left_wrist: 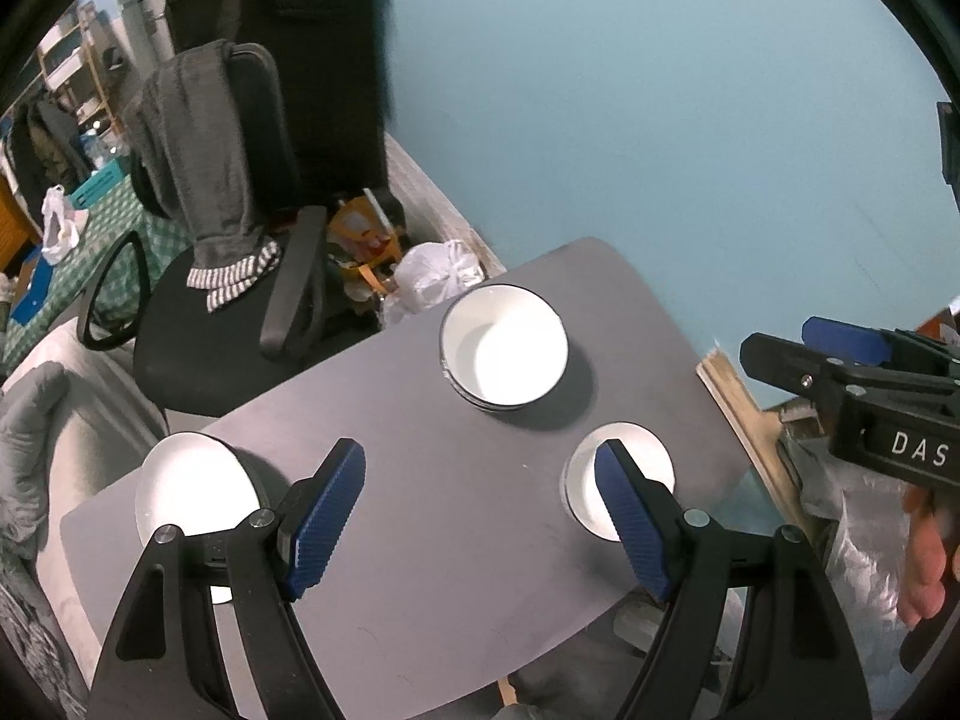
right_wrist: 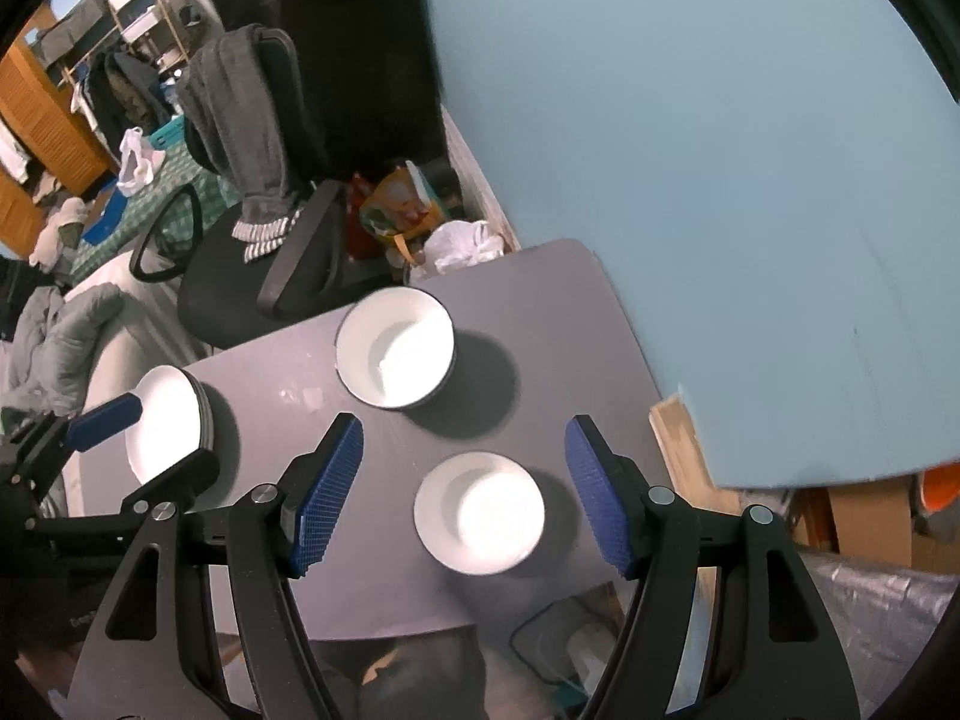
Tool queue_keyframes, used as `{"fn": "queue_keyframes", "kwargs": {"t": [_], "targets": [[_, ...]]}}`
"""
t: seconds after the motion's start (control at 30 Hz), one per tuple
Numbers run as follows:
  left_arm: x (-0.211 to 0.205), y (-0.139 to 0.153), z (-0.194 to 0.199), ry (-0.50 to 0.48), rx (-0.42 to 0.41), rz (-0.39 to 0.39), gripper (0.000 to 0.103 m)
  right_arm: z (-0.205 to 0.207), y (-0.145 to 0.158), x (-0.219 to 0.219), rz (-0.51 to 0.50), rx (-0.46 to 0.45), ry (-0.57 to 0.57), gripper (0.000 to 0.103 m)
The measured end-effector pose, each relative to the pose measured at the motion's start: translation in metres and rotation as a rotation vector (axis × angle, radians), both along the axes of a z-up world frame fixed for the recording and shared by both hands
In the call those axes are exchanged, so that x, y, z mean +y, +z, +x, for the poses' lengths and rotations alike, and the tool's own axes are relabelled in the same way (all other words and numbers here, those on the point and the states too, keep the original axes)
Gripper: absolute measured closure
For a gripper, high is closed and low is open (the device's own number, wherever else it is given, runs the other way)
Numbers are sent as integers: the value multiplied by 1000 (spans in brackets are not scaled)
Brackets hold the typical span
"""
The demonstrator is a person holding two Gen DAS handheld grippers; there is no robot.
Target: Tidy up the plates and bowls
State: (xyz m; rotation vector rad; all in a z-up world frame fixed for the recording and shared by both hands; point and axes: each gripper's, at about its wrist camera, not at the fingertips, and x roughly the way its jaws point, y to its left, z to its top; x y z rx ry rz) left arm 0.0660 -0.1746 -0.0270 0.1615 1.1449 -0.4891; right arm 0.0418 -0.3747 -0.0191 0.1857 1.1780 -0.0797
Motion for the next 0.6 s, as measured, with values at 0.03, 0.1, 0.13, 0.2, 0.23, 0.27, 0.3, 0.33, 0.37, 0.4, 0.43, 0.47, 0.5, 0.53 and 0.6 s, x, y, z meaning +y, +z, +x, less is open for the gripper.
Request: {"fn": "queue_keyframes", "kwargs": {"t": [0.03,0.1,0.13,0.2,0.23,0.27,0.3,0.33,0.37,0.4,0.43,0.47,0.5,0.53,0.6], "targets": [[-2,0,-1,-8,2,0,23,-3,-1,-2,1,3,-8,34],[-9,-1,-4,-27,7,1,23,-10,0,-5,1,5,-22,34],[-12,-2,-5,-35,10,1,23,-12,-1,-7,2,6,-28,34],[-18,-3,-8,-54,14,4,23,-18,-4,-11,5,11,-47,34],[-21,-4,-9,-62,14,3,23,-20,-5,-13,8,14,-54,34],[-23,-4,-11,-70,15,4,23,-23,-7,-15,11,22,-64,34],[-27,-5,-12,-81,19,5,23,-25,-8,-16,11,26,-70,34],[-30,-7,-13,-89,23,5,23,-27,-9,-18,9,29,-78,34],[-32,-9,-14,-97,28,6,23,-30,-11,-21,7,33,-86,34],[-36,-12,-15,-108,38,10,23,-32,-12,-22,8,35,-91,34],[-37,-14,-16,-114,43,10,23,-34,-14,-25,9,41,-100,34],[-41,-16,-17,-123,50,12,23,-37,-17,-27,7,49,-109,34],[-42,-17,-18,-127,52,15,23,-39,-19,-28,5,54,-115,34],[-45,-20,-19,-135,54,19,23,-41,-21,-30,3,61,-121,34],[-49,-25,-20,-148,58,32,23,-46,-27,-35,3,73,-135,34]]}}
